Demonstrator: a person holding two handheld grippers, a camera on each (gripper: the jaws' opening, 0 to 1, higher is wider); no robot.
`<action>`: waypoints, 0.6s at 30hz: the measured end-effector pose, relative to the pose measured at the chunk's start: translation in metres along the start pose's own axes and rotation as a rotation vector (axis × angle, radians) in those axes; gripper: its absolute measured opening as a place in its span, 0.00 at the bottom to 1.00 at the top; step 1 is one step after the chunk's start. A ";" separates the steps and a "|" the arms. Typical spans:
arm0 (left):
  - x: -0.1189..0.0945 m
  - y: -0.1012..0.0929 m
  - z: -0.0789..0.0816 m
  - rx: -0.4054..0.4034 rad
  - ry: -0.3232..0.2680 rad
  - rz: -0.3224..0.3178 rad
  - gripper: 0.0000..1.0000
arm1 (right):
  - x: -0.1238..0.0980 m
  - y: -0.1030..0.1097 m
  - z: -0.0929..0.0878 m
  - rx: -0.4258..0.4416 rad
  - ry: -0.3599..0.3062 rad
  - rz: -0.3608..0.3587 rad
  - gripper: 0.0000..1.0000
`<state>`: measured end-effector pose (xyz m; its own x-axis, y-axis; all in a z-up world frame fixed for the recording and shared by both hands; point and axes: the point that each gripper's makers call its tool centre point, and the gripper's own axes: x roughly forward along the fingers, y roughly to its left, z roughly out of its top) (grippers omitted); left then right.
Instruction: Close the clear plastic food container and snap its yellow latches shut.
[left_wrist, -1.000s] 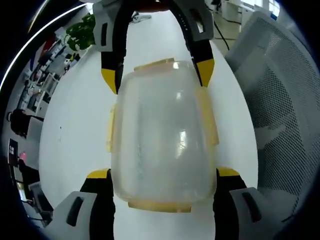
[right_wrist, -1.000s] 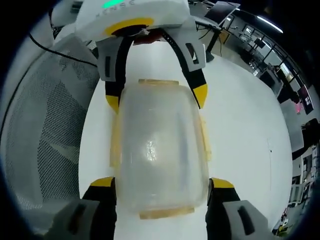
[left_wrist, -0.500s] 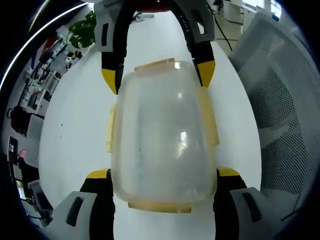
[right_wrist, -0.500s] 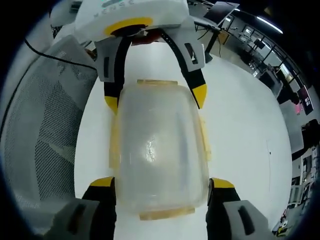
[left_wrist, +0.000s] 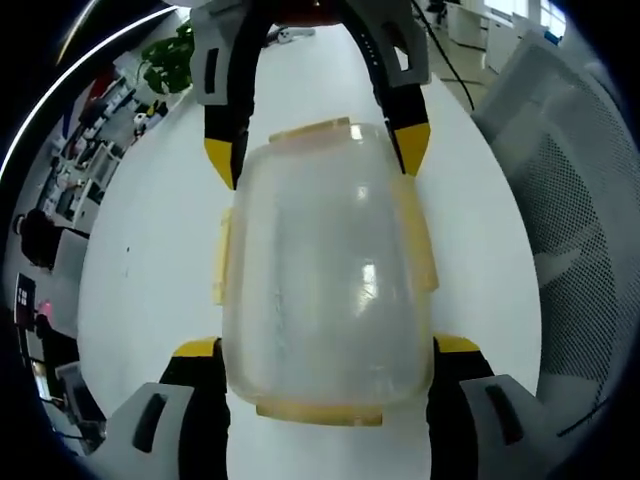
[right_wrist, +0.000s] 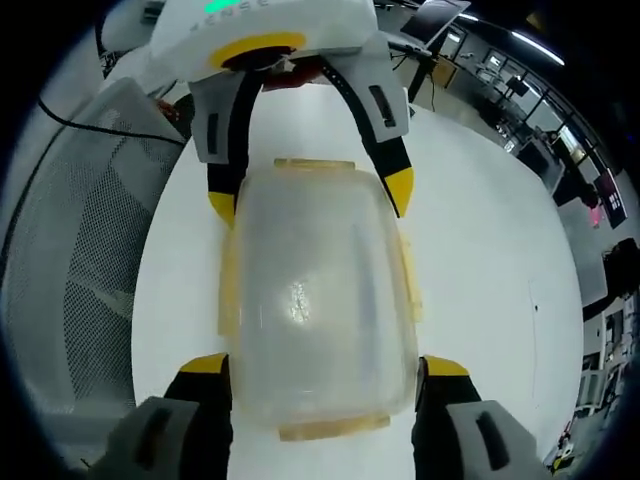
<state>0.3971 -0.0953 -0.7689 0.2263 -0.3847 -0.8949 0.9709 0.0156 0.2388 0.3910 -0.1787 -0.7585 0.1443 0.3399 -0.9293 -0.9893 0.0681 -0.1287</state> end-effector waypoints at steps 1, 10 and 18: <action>0.000 0.001 0.000 -0.001 -0.001 0.000 0.79 | 0.000 -0.001 0.000 -0.001 0.000 0.000 0.73; 0.003 0.012 -0.002 -0.005 -0.004 0.000 0.79 | 0.003 -0.013 0.001 -0.005 0.003 0.002 0.73; 0.003 0.019 -0.004 -0.004 -0.003 -0.001 0.80 | 0.004 -0.019 0.003 -0.002 -0.005 -0.001 0.73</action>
<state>0.4167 -0.0928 -0.7689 0.2248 -0.3875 -0.8940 0.9715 0.0183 0.2363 0.4104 -0.1758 -0.7587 0.1451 0.3446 -0.9274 -0.9893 0.0667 -0.1300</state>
